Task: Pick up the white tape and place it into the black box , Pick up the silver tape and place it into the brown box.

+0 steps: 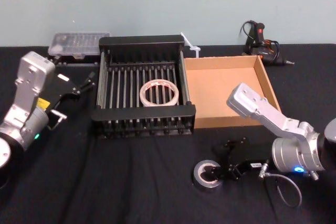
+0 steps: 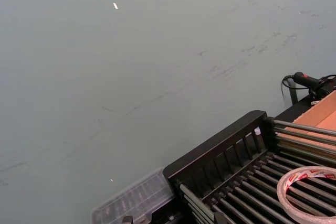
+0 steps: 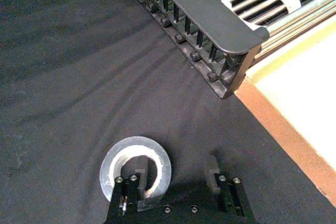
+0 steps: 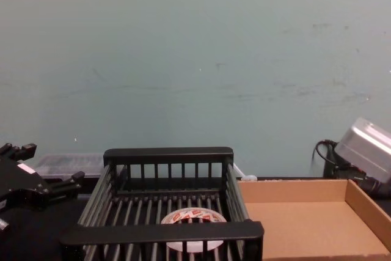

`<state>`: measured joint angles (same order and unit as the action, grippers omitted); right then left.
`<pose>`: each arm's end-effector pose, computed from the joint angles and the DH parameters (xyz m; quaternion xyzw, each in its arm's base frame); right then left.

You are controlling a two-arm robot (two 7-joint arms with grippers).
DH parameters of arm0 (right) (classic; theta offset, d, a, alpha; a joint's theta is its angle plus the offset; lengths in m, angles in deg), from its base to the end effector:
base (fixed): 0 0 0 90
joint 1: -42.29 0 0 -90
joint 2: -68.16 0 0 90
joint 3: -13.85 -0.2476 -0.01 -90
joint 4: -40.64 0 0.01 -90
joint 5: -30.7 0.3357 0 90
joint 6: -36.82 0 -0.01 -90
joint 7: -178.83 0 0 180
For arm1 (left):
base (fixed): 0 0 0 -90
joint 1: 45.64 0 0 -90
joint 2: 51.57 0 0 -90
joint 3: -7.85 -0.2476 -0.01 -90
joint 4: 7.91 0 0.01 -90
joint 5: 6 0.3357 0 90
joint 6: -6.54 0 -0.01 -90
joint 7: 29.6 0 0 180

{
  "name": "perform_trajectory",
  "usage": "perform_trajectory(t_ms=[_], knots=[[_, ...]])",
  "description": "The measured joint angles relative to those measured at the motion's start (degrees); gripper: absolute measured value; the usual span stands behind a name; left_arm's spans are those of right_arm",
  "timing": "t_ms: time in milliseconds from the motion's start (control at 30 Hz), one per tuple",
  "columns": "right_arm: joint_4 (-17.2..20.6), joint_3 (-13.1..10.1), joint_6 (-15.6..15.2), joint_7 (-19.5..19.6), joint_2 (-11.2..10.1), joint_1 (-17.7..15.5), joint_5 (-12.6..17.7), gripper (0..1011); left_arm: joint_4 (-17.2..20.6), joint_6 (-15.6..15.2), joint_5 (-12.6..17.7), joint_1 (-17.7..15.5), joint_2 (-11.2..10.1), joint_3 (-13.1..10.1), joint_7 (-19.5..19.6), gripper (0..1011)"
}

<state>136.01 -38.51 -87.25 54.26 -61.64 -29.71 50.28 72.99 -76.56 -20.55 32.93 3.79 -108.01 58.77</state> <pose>0.3632 0.0196 -0.2147 -0.3539 0.0969 -0.2406 0.8986 0.3766 0.0514 -0.2732 0.1415 -0.1324 0.5800 0.7912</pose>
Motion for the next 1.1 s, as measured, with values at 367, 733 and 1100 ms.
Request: perform_trajectory(t_ms=[367,733,1100], knots=[[0.01,-0.01,0.00,0.05,0.01,0.00,0.00,386,0.00,0.00,0.00,0.00,0.00,0.00,0.00,1001],[0.01,-0.01,0.00,0.05,0.01,0.00,0.00,148,0.00,0.00,0.00,0.00,0.00,0.00,0.00,1001],[0.21,-0.30,0.22,0.08,-0.15,-0.23,0.03,148,0.00,0.00,0.00,0.00,0.00,0.00,0.00,1001]])
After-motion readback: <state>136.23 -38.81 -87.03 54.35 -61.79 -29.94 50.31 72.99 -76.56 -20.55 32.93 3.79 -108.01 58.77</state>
